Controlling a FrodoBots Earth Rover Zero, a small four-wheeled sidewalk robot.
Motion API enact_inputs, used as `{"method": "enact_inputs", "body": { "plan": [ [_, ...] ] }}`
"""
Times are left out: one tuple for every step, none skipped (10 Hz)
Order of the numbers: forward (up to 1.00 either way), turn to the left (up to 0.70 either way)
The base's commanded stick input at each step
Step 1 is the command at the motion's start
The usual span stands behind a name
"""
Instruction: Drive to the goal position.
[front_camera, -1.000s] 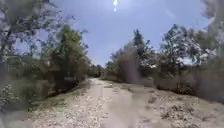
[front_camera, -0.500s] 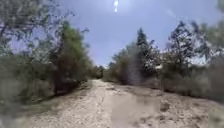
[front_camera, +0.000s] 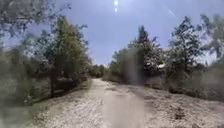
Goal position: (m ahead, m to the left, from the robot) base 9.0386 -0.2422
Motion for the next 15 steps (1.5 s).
{"method": "enact_inputs", "body": {
  "plan": [
    [0.7,0.02],
    [0.7,0.0],
    [0.7,0.0],
    [0.7,0.0],
    [0.7,0.0],
    [0.7,0.0],
    [0.7,0.0],
    [0.7,0.0],
    [0.7,0.0],
    [0.7,0.0],
    [0.7,0.0],
    [0.7,0.0],
    [0.7,0.0],
    [0.7,0.0],
    [0.7,0.0]
  ]
}}
